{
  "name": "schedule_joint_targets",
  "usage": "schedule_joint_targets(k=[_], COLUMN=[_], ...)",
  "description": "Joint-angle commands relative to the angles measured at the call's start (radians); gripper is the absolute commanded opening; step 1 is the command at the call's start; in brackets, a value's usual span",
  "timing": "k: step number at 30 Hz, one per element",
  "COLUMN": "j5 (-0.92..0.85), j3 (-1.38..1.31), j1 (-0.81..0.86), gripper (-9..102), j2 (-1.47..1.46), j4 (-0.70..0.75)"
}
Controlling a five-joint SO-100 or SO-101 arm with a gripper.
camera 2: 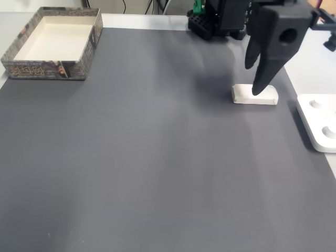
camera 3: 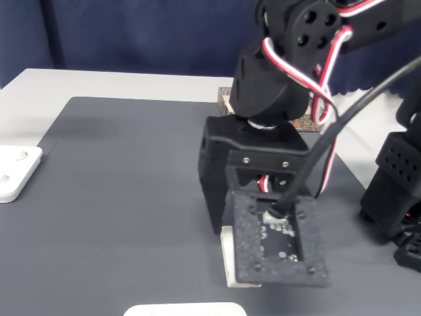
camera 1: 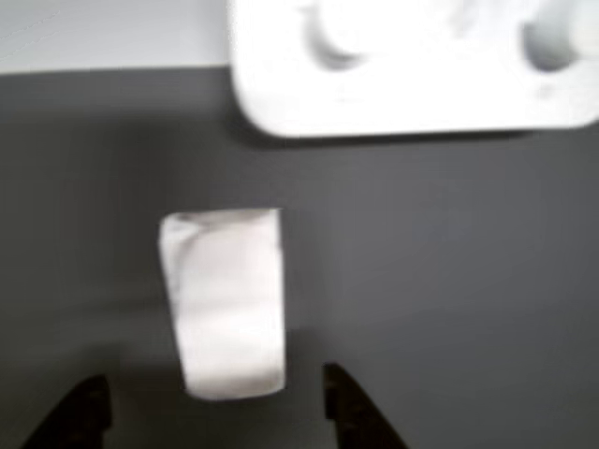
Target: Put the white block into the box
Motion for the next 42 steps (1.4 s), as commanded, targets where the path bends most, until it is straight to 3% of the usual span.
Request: schedule_joint_targets(k=[1, 42], j5=[-0.018, -0.029], j3=[-0.069, -0.083], j1=[0.011, -0.011], gripper=[32, 27], j2=[0.000, -0.114], j4=[-0.038, -0.032])
